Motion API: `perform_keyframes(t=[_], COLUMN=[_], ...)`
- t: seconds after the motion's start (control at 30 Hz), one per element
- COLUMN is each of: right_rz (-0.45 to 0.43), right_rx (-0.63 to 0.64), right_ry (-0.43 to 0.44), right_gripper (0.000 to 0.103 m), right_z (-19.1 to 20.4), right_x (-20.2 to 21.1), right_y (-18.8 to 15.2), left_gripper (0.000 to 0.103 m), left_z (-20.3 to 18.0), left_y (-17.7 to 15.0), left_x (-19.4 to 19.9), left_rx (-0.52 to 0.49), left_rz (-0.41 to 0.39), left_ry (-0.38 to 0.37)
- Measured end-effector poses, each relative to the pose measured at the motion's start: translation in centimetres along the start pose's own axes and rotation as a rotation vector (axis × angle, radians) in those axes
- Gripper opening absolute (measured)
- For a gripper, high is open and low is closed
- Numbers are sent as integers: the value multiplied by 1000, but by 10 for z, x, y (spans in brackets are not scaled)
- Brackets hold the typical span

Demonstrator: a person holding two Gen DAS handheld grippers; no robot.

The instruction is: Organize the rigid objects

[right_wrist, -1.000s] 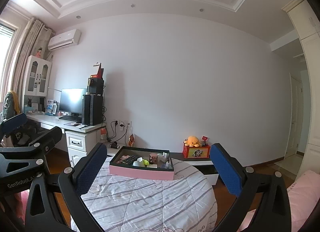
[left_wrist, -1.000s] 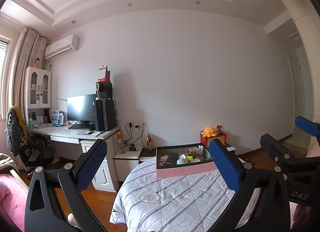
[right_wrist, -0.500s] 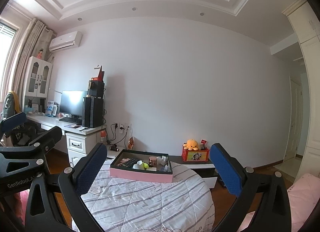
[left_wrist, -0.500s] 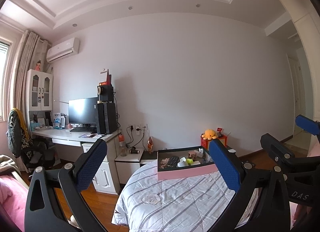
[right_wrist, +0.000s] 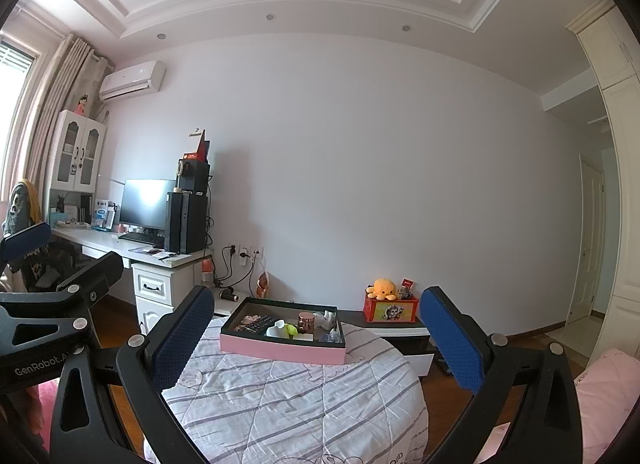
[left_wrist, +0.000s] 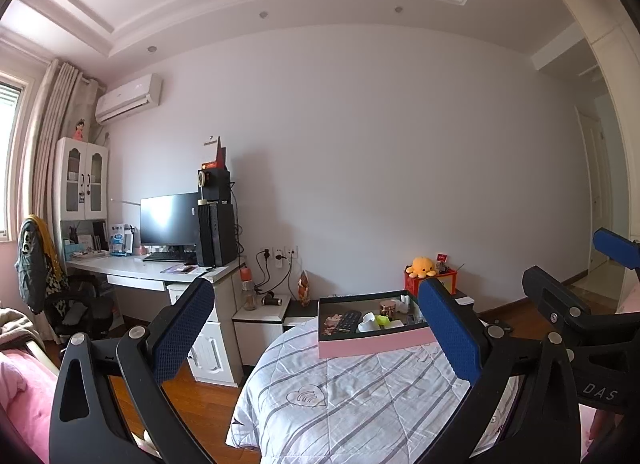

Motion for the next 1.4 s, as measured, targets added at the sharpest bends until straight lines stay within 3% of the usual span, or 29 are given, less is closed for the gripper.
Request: perform_keyframes(t=[1.4], right_rz=[-13], right_rx=[22], right_ry=[1], right_gripper=[103], right_z=[6], right_x=[-5], right_y=[4], left_gripper=[103], left_z=[4], left_y=[5], left_x=[3], left_rx=[-4], left_rz=[-19], left_ry=[22])
Point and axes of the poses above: each gripper's, at about its wrist camera, not at the fingertips, and x roughly against the way its jaws point, z to its left, y to its top, the point moved 9 cm from there along -x, roughly the way its jaws point
